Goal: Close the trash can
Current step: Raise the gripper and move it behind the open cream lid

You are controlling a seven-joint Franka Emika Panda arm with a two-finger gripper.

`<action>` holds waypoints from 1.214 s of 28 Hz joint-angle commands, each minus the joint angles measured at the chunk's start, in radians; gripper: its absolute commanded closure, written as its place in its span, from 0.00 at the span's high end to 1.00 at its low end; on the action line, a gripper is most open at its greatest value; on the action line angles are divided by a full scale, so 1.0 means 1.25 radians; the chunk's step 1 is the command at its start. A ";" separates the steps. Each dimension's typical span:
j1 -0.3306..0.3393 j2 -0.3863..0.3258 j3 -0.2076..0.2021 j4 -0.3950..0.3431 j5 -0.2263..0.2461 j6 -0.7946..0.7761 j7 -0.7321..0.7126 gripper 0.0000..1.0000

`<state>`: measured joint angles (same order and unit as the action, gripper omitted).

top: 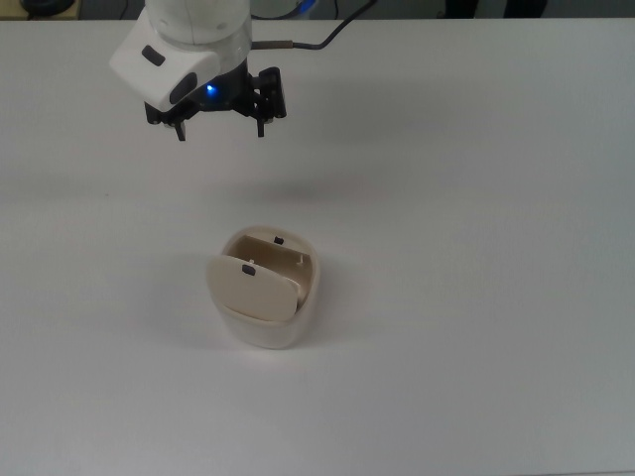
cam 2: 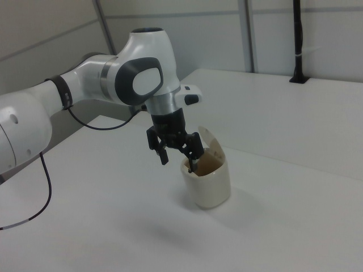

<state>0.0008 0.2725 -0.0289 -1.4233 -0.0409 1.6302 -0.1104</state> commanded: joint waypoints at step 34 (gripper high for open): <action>-0.002 -0.008 0.006 0.000 0.004 -0.012 0.007 0.00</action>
<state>0.0008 0.2725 -0.0278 -1.4233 -0.0562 1.6302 -0.1103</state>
